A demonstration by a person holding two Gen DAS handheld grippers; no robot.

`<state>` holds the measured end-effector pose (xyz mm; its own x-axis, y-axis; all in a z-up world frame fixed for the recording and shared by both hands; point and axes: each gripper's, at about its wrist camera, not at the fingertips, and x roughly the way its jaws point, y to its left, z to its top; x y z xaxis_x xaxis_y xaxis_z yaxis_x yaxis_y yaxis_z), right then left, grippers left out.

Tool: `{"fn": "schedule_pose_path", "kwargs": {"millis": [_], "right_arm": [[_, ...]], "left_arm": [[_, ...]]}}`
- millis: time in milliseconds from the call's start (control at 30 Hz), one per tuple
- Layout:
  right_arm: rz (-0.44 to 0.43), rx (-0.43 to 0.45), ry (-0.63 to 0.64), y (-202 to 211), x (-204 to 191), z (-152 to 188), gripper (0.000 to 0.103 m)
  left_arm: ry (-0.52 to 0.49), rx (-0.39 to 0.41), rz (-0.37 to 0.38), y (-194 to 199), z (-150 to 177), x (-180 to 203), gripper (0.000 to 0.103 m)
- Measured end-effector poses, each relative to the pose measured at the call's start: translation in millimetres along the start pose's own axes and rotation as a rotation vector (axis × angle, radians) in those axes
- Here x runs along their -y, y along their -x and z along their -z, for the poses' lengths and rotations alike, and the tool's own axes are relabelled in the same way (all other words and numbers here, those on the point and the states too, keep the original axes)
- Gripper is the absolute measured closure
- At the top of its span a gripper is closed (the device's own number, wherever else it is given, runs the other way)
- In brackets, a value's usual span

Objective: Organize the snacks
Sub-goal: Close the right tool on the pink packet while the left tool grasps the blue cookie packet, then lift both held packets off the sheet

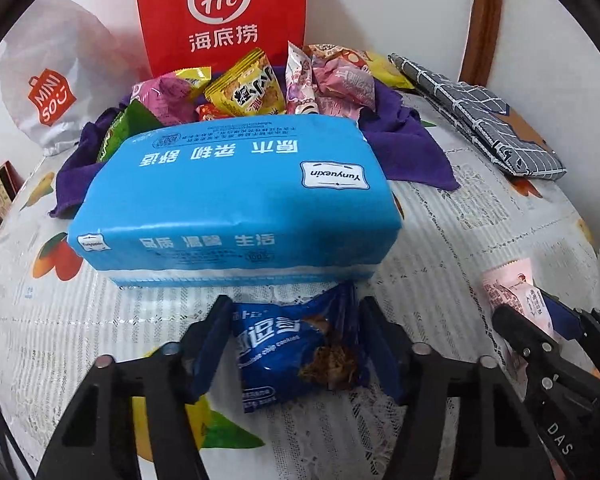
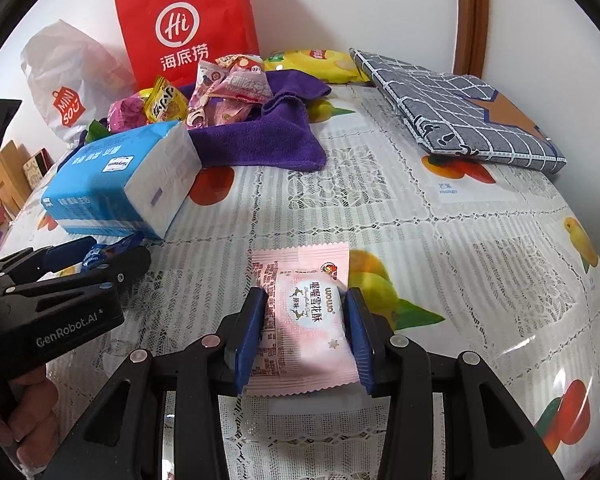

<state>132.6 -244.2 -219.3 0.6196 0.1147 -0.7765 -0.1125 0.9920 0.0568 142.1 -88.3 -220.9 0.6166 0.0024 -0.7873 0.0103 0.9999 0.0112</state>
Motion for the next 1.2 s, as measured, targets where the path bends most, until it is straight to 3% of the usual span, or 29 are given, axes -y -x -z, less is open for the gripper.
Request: {"fn": "schedule_pose_path", "kwargs": {"millis": [233, 467, 733, 1033, 1200], "right_arm": [[0.009, -0.003, 0.014, -1.0, -2.7, -0.2, 0.06], [0.017, -0.004, 0.023, -1.6, -4.5, -0.1, 0.06], [0.021, -0.005, 0.026, -2.2, -5.1, 0.1, 0.06], [0.023, -0.005, 0.028, -2.3, -5.2, 0.4, 0.059], [0.034, -0.003, 0.038, -2.2, -7.7, 0.1, 0.061]], "left_arm": [[0.002, 0.011, 0.012, 4.3, 2.5, -6.9, 0.053], [-0.001, 0.016, 0.042, 10.4, 7.2, -16.3, 0.054], [-0.007, 0.016, 0.003, 20.7, 19.3, -42.9, 0.054], [0.011, 0.015, -0.034, 26.6, 28.7, -80.5, 0.046], [0.055, 0.011, -0.045, 28.1, 32.6, -100.9, 0.034]]}}
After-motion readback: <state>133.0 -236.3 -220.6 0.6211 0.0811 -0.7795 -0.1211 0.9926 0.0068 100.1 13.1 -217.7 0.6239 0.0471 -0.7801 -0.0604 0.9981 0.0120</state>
